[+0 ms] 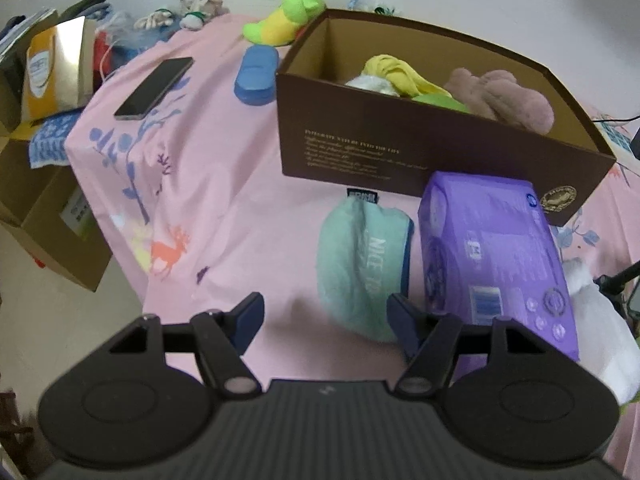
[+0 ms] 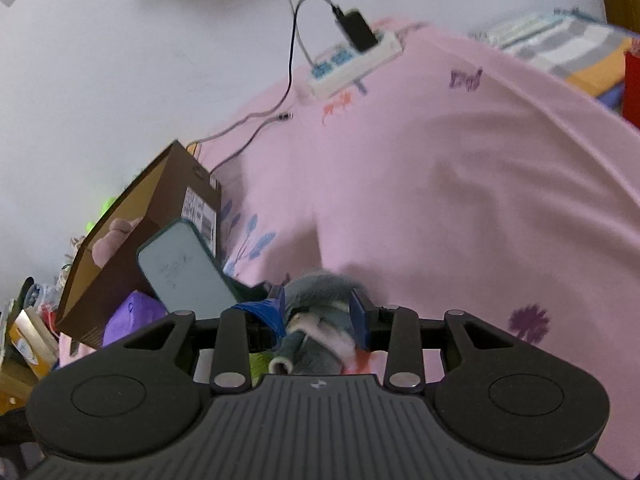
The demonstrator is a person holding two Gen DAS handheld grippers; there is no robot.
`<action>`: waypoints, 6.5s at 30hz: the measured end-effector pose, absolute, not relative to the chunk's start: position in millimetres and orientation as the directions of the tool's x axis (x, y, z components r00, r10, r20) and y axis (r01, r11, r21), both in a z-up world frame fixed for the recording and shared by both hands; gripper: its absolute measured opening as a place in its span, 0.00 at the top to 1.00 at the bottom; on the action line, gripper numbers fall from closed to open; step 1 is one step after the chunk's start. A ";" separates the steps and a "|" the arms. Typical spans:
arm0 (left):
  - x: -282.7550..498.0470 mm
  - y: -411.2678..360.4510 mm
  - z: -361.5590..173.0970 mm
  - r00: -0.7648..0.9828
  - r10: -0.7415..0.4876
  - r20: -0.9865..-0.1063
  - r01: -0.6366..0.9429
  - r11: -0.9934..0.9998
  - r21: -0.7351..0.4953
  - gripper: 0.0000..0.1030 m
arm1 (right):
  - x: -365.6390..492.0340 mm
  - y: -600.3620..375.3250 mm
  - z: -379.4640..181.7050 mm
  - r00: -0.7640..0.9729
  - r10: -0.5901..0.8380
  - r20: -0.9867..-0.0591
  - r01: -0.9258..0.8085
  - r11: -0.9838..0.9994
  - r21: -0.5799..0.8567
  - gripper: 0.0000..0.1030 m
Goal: Organize soft objects
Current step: 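Grasp the grey sock with the right tool while the left tool grasps the teal pouch, then lift the teal pouch and grey sock and carry them over the box, then lower the grey sock into the box and open the right tool while the left tool lowers the teal pouch, then open the left tool and move both tools back from the box toward the items beside it, then grasp the green towel with the right tool while the left tool grasps the white plastic bag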
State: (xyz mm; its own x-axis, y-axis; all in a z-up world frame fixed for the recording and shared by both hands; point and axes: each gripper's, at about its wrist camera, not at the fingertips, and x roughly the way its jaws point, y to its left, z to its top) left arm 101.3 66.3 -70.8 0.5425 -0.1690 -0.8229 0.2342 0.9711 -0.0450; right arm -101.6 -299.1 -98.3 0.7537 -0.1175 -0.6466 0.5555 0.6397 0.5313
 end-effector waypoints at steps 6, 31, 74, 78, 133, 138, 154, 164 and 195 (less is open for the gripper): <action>126.0 65.3 -78.4 0.518 -0.234 -0.823 0.281 0.955 -0.094 0.31 | -93.7 -291.1 -106.9 0.709 -0.124 -0.695 0.607 0.608 0.511 0.78; 173.1 58.1 -110.8 0.442 -0.305 -0.844 0.401 0.908 -0.118 0.45 | -85.9 -283.8 -125.4 0.716 -0.162 -0.679 0.656 0.487 0.576 0.78; 200.9 50.6 49.3 0.643 -0.557 -0.526 0.570 0.806 -0.158 0.94 | 65.6 -223.7 1.4 0.911 -0.012 -0.412 0.299 0.707 0.641 0.78; 216.8 35.1 39.9 0.646 -0.540 -0.540 0.573 0.810 -0.124 0.94 | 85.7 -211.7 -2.9 0.892 -0.030 -0.452 0.324 0.738 0.591 0.78; 180.7 35.0 26.2 0.665 -0.364 -0.652 0.445 0.895 -0.046 0.42 | 58.6 -178.9 -4.0 0.851 -0.062 -0.521 0.344 0.817 0.464 0.74; 163.1 31.3 25.7 0.661 -0.351 -0.663 0.434 0.900 -0.044 0.42 | 42.6 -179.7 -2.0 0.856 -0.034 -0.516 0.316 0.824 0.471 0.74; 112.5 10.7 15.0 0.630 -0.303 -0.716 0.421 0.907 -0.013 0.41 | -1.1 -187.0 -5.6 0.865 0.070 -0.497 0.235 0.820 0.523 0.74; 89.1 4.7 5.5 0.616 -0.270 -0.740 0.396 0.918 -0.005 0.41 | -24.0 -188.6 -11.1 0.860 0.142 -0.490 0.177 0.818 0.548 0.74; 38.4 -53.1 -25.5 0.512 -0.295 -0.807 0.498 0.867 -0.002 0.41 | -105.1 -209.0 -40.5 0.823 0.075 -0.564 0.199 0.891 0.409 0.74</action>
State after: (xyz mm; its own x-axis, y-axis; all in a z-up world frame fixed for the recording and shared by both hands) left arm 38.4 -53.1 -25.5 0.5117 -0.2951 -0.8069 0.4977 0.8673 -0.0016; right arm -105.1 -209.0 -40.5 0.8227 0.0747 -0.5635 0.1990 0.8908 0.4085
